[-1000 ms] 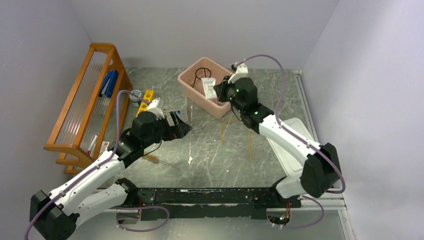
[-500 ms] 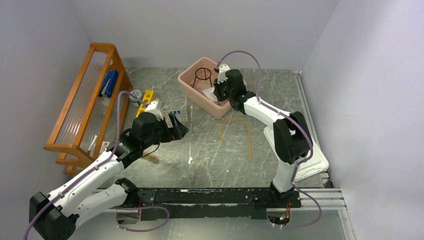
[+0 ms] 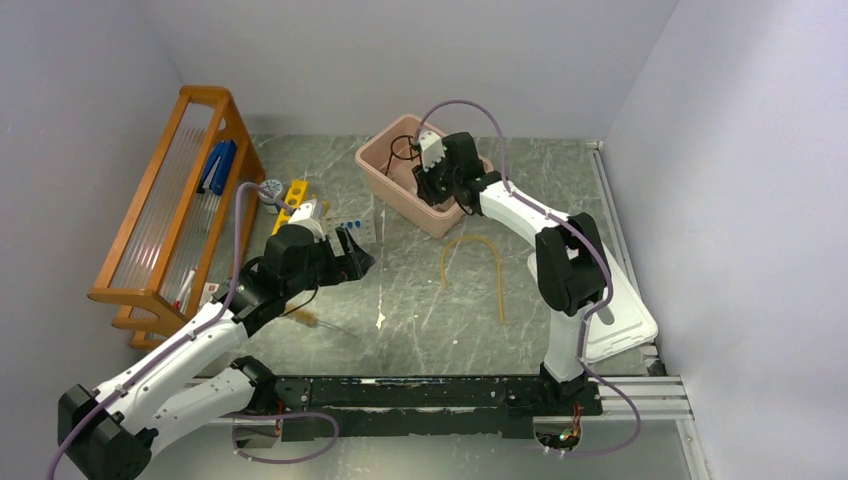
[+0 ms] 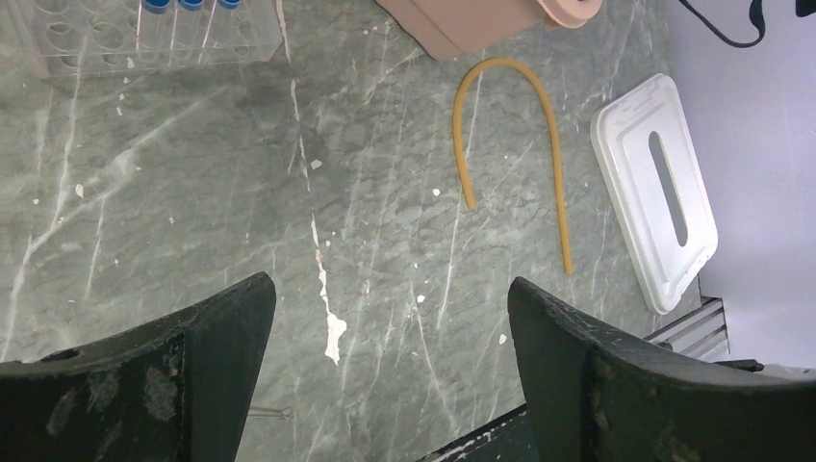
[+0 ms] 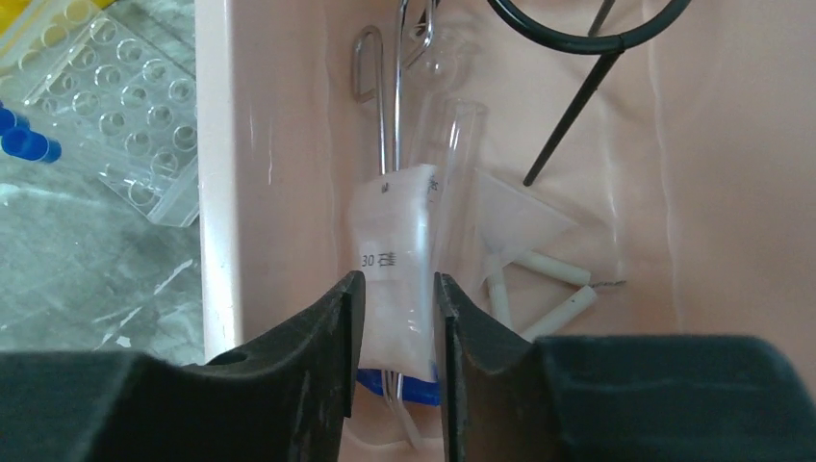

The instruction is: Organize the chemistry lab equipment

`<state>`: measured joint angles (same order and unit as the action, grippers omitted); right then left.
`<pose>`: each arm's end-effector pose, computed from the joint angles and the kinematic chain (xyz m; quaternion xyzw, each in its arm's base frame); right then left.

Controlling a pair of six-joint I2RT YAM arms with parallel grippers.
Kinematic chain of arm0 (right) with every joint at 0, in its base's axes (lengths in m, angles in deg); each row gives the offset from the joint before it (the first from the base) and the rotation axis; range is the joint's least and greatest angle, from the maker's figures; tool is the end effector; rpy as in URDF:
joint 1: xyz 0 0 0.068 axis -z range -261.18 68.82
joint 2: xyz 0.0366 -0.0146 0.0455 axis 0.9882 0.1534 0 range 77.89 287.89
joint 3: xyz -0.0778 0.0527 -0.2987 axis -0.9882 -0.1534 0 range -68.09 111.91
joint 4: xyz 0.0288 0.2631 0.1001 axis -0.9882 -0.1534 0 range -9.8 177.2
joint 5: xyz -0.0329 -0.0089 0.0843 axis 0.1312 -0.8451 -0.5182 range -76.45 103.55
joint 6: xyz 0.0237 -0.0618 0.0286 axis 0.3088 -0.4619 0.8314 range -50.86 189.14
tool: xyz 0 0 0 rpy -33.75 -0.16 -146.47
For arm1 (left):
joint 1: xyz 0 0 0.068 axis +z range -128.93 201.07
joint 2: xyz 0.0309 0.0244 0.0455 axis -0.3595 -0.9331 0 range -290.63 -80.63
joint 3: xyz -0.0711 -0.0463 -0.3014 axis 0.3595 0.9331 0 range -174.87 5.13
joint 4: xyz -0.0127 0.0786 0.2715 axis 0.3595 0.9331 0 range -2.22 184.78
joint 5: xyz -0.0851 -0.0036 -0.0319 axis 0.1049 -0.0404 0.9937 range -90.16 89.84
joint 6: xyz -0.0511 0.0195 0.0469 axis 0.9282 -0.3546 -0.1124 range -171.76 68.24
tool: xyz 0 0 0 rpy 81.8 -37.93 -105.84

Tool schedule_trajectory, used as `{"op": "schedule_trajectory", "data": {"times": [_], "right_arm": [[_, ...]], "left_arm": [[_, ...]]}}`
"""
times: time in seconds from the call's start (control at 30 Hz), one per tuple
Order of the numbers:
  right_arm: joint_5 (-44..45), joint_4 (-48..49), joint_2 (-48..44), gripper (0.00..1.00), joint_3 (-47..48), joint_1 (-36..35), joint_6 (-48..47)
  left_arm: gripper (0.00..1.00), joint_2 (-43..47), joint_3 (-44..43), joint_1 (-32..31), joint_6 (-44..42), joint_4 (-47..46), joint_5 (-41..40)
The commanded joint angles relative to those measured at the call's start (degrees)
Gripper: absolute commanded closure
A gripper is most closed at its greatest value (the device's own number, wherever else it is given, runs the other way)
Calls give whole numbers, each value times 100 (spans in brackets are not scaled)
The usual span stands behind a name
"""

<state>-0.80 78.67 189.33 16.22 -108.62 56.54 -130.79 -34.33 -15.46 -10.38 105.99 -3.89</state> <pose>0.4409 0.2456 0.2523 -0.3558 0.8098 0.1687 0.4350 0.1755 -0.1252 0.2928 -0.0530 0.8593 -0.2976 0.4126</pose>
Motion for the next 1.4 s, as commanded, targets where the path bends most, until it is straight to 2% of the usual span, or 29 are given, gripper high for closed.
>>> {"op": "schedule_trajectory", "data": {"times": [0.0,0.17,0.37,0.63,0.83,1.0,1.23,1.37], "right_arm": [[-23,-265,-210,62,219,39,50],[518,-113,-726,61,231,56,603],[1099,-421,-1534,57,31,58,1228],[2935,-957,-2985,54,-1165,62,2357],[3894,-1909,-3607,52,-2174,79,3877],[3882,-2126,-3749,52,-3070,301,4789],[3022,-1461,-3382,52,-3630,611,4717],[2988,-1275,-2960,52,-3698,689,4651]], "left_arm": [[6,177,-163,6,-89,94,-190],[6,151,-240,6,-222,94,-251],[6,186,-199,6,-445,-131,-237],[5,336,-152,6,-1101,-332,-315],[5,491,-18,6,-1338,-434,-386],[6,593,35,7,-1262,-375,-457],[6,613,-20,10,-1274,-170,-606],[6,658,-18,6,-1256,-136,-715]]}}
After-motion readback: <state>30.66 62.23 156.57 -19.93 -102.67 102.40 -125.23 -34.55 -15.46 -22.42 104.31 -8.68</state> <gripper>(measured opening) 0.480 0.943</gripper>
